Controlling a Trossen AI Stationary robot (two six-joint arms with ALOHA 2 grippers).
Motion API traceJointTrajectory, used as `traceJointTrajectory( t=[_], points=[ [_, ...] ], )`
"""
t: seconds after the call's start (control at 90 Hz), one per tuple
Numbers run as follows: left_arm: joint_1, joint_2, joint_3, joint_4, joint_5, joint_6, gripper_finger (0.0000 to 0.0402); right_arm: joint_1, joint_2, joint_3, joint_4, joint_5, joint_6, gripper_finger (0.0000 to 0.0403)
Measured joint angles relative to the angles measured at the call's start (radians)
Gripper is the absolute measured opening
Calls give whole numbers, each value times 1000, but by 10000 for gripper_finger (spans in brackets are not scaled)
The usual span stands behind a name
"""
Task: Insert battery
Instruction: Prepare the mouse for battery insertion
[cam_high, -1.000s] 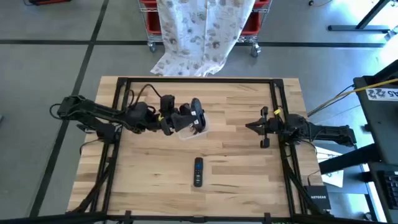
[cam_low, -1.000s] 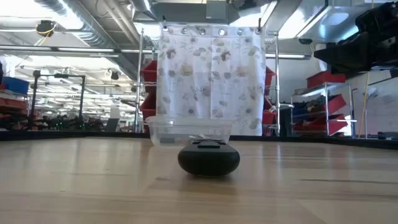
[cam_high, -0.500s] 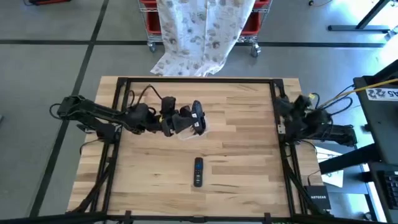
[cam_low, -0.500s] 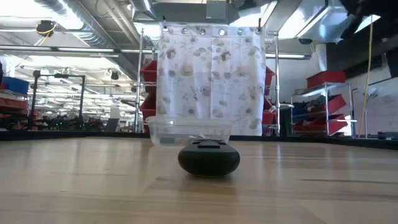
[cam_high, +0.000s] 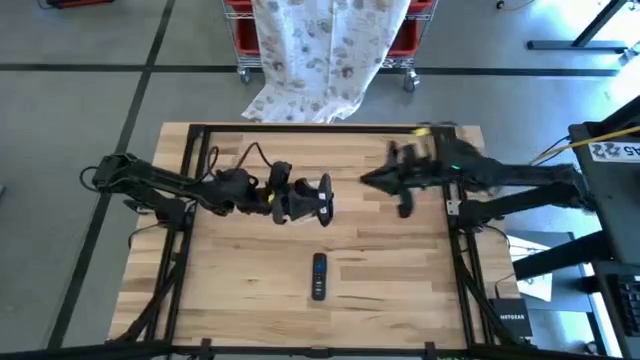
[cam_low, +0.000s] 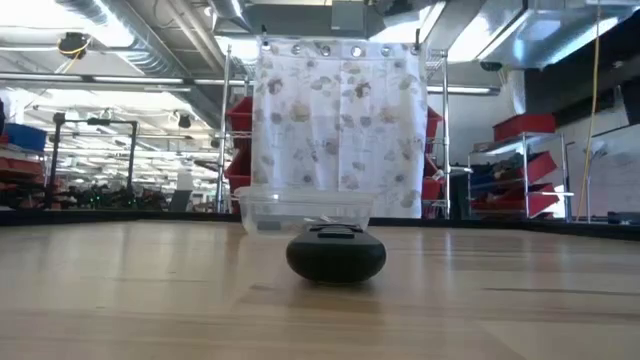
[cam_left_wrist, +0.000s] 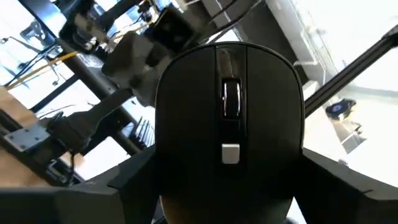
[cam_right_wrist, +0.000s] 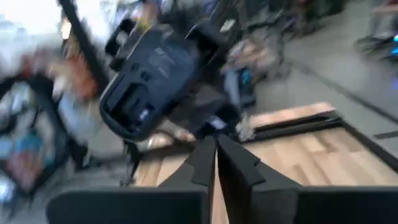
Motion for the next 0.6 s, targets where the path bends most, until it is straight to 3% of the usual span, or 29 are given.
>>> traceJointTrajectory(
  t=[0.156, 0.344, 0.467, 0.6],
  points=[
    [4, 0, 0, -14, 47, 2, 282, -51, 227, 348, -271, -220, -127, 72],
    [4, 0, 0, -30, 96, 3, 282, -74, 405, 684, -547, -315, -336, 162],
    [3, 0, 0, -49, 120, 2, 282, -71, 478, 809, -666, -365, -464, 196],
    [2, 0, 1, -74, 148, -8, 282, -58, 531, 839, -682, -444, -503, 201]
  ],
)
